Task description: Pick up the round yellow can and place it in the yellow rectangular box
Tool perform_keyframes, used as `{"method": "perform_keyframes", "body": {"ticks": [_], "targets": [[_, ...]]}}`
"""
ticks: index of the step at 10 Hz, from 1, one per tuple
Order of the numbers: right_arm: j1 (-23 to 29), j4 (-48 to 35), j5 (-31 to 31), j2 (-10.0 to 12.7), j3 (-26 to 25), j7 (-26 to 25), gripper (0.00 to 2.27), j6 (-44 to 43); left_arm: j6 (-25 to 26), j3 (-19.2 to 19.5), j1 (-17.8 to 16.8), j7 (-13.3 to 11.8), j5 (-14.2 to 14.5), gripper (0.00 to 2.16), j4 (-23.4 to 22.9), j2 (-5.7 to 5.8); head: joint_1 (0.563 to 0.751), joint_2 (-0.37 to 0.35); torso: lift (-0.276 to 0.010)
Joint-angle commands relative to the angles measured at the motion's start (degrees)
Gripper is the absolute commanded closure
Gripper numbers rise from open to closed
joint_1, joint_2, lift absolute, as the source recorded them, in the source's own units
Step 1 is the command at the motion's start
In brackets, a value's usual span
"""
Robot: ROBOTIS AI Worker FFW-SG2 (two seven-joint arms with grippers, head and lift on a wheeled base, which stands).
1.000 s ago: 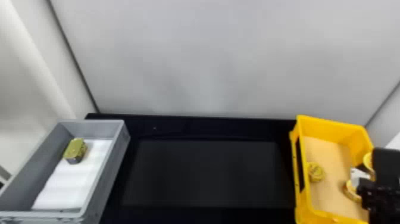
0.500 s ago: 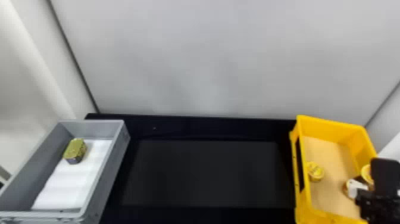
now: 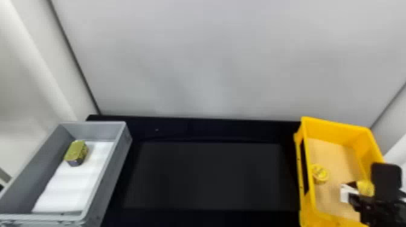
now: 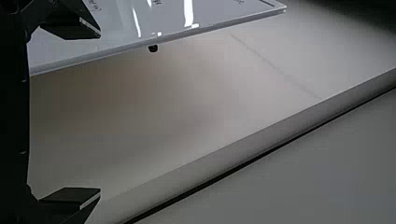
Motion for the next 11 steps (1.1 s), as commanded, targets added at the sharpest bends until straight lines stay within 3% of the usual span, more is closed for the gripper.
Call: {"method": "perform_keyframes", "body": {"ticks": [1, 8, 9, 10, 11], "targets": [[-0.29, 0.01, 0.07, -0.04, 0.34, 0.03, 0.14, -0.27, 0.00, -0.01, -0.02, 0.00, 0.00, 0.09, 0.00, -0.15, 0.694, 0.014, -0.056], [-0.38, -0.87, 1.04, -0.30, -0.10, 0.12, 0.17, -0.97, -0.09, 0.08, -0.02, 0.09, 0.00, 0.09, 0.00, -0.15, 0.694, 0.014, -0.056], [-0.47, -2.27, 1.65, -0.48, -1.59, 0.91, 0.17, -0.97, 0.00, 0.17, -0.02, 0.09, 0.00, 0.09, 0.00, -0.15, 0.694, 0.014, -0.056], [-1.00, -3.77, 4.99, -0.48, -3.79, 5.74, 0.16, -0.97, -0.09, 0.17, -0.02, 0.09, 0.00, 0.09, 0.00, -0.15, 0.694, 0.014, -0.056], [-2.67, -5.70, 7.19, -0.57, -5.29, 7.24, 0.16, 0.34, 0.00, 0.17, 0.07, 0.18, 0.00, 0.09, 0.09, -0.15, 0.694, 0.014, -0.056]]}}
